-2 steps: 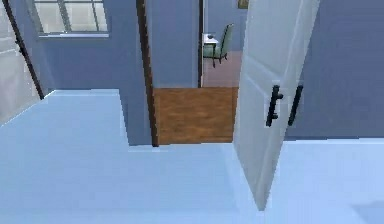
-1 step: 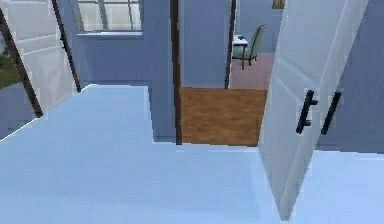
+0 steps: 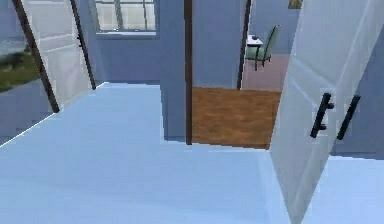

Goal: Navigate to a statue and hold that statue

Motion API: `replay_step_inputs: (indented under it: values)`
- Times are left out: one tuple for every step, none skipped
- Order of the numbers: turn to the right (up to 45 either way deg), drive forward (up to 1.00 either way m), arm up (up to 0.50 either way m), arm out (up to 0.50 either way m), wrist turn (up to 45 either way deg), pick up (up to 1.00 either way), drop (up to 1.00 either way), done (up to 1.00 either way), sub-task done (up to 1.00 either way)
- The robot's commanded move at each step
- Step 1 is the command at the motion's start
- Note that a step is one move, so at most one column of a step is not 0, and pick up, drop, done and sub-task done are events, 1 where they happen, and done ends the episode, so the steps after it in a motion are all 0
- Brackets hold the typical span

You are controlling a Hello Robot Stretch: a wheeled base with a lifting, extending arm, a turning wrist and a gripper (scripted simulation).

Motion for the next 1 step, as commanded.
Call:
replay_step_inputs:
  values:
    - [0.0, 0.2, 0.0, 0.0, 0.0, 0.0, 0.0, 0.0, 0.0]
